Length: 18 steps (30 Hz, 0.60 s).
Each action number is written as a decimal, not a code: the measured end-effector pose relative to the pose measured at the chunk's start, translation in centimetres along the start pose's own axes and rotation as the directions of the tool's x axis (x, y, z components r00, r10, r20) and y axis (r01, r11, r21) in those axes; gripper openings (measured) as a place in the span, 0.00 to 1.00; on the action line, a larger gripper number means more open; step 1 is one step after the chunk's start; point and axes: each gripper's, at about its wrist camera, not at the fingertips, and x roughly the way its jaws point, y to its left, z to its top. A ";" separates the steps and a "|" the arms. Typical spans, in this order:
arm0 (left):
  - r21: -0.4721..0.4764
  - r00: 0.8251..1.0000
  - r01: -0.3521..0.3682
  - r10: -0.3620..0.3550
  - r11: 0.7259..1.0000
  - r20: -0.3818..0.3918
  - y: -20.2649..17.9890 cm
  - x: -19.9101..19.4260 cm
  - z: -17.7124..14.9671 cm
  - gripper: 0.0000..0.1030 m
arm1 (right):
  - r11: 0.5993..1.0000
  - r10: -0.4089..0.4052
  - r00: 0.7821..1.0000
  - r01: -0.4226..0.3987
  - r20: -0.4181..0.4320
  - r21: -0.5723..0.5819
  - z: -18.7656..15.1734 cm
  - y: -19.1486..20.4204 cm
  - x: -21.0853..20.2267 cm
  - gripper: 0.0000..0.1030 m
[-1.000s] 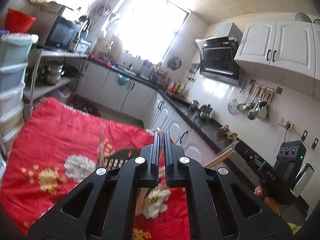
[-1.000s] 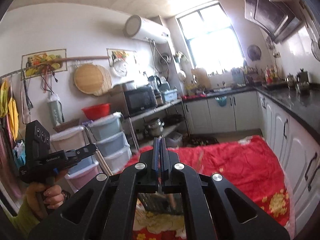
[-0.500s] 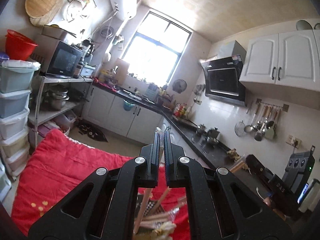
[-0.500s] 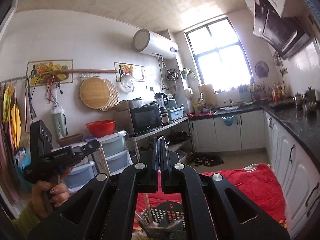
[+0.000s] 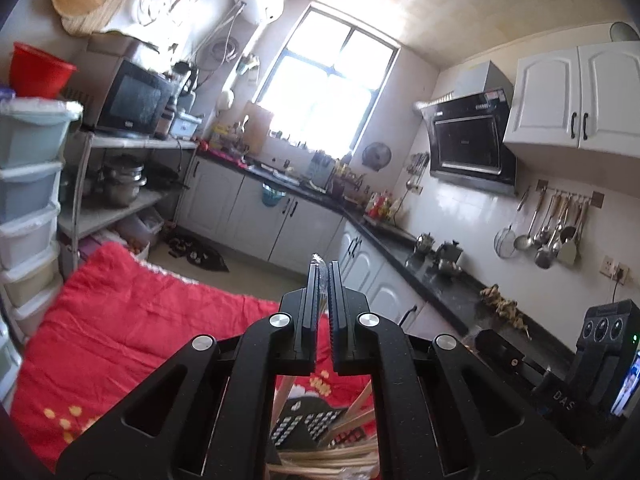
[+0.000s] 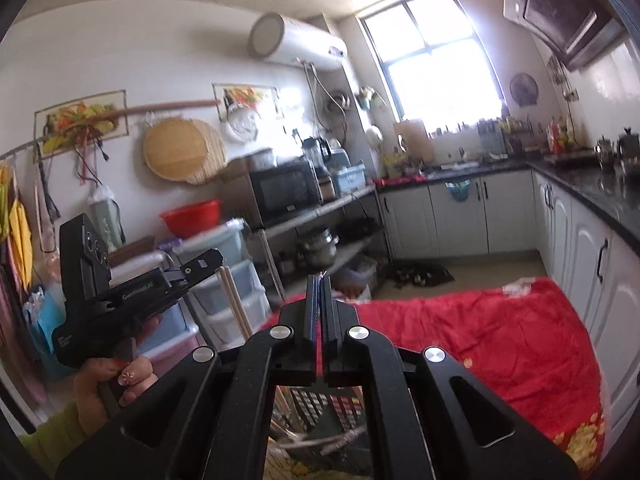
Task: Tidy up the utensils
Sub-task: 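Lower the held chopstick into the caddy with the right gripper, then open the right gripper to release the chopstick in the caddy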
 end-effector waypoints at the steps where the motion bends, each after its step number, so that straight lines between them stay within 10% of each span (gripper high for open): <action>1: -0.003 1.000 -0.003 0.003 1.000 -0.011 0.3 0.3 -0.5 0.02 | 1.000 -0.010 1.000 0.010 -0.015 0.004 -0.6 -0.1 0.5 0.02; 5: -0.020 0.999 -0.012 0.011 1.000 -0.050 1.3 0.9 -2.5 0.03 | 0.999 -0.034 0.998 0.035 -0.055 0.012 -2.2 -0.7 1.4 0.02; 8: -0.015 0.998 -0.019 0.018 1.000 -0.059 1.2 0.5 -3.3 0.24 | 0.998 -0.048 0.995 0.051 -0.084 0.025 -3.3 -1.1 1.7 0.03; 11: 0.003 0.998 -0.018 0.018 1.000 -0.054 0.8 -0.3 -3.9 0.35 | 0.997 -0.057 0.994 0.061 -0.092 0.047 -4.1 -1.6 1.5 0.26; 18: 0.026 0.998 -0.023 0.024 0.999 -0.058 -0.1 -3.4 -5.4 0.55 | 0.994 -0.087 0.994 0.091 -0.067 0.058 -5.3 -1.6 -0.6 0.41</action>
